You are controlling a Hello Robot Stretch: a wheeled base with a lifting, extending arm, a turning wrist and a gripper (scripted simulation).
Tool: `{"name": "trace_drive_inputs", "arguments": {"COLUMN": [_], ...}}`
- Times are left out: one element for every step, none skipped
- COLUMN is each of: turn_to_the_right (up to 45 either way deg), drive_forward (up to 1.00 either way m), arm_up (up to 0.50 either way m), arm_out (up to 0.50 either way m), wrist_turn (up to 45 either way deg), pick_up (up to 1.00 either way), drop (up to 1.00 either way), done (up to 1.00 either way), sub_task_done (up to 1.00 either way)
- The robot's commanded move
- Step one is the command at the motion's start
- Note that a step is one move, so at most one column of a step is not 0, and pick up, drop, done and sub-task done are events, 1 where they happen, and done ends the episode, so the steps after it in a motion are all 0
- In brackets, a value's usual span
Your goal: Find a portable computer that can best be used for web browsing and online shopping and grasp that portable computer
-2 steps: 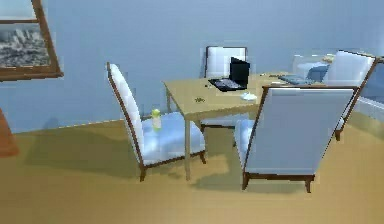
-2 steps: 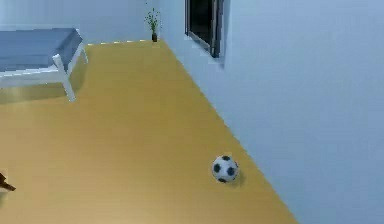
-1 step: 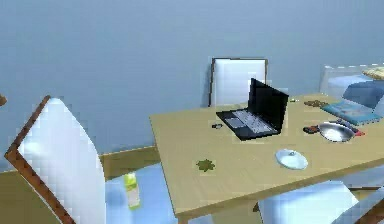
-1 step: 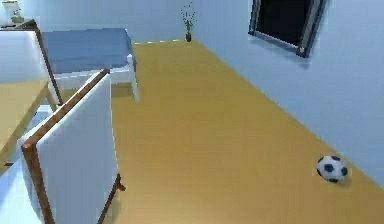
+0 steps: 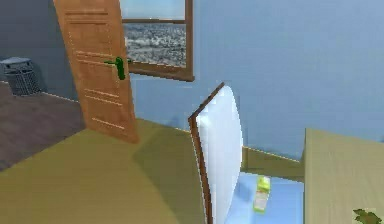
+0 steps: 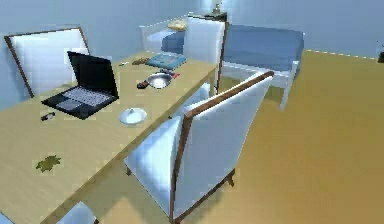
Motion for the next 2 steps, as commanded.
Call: {"name": "trace_drive_inputs", "arguments": {"turn_to_the_right": [-27.0, 9.0], "drive_forward": [0.00, 0.00], "arm_up": [0.00, 0.00], "arm_out": [0.00, 0.00], "wrist_turn": [0.0, 0.0], "pick_up": [0.00, 0.00], "drop": [0.00, 0.00], "done": [0.00, 0.00], "sub_task_done": [0.00, 0.00]}}
